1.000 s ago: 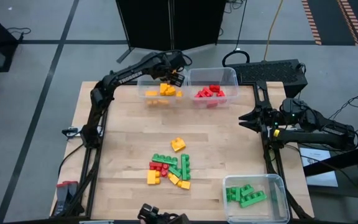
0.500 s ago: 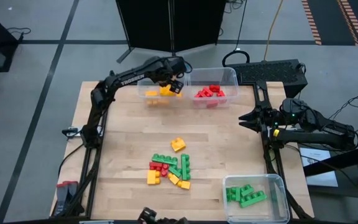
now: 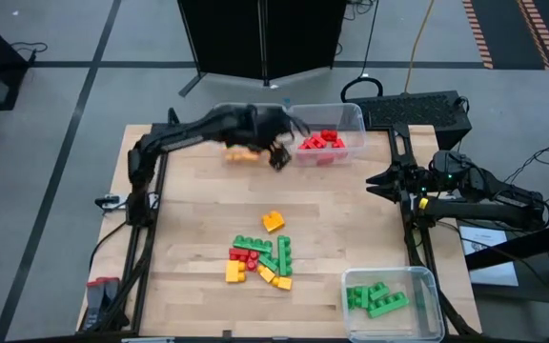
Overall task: Sort blocks
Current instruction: Put the yellow game piece into the top left transparent bin
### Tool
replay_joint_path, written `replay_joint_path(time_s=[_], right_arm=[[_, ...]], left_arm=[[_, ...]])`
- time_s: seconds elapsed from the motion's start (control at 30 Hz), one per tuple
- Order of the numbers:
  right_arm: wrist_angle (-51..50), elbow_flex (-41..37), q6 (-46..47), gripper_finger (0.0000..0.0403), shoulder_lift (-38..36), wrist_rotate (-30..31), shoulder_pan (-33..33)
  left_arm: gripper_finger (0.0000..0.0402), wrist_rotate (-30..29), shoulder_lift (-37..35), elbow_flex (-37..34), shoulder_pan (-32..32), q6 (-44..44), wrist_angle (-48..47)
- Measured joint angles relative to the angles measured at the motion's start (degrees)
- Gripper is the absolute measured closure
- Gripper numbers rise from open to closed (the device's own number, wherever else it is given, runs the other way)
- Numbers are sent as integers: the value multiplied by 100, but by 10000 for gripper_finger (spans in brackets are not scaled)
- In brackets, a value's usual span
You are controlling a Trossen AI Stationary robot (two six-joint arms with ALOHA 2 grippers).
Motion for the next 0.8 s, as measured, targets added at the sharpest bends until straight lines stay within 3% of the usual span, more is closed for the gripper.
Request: replay_joint_path(time_s=[0.17,0.3,0.6,0.8], right_arm=[[0,0,107,259,0,0,0],[-2,0,109,259,2,0,0],[-24,0,109,259,2,0,0],[-67,0,233,259,2,-2,0]], left_arm=[[77,-52,25,-191,-1076,-56,11],[77,-561,304,-562,-1594,-151,118],[77,-380,942,-1470,-1835,-497,637],[77,179,1366,-1739,-1836,-485,1090]])
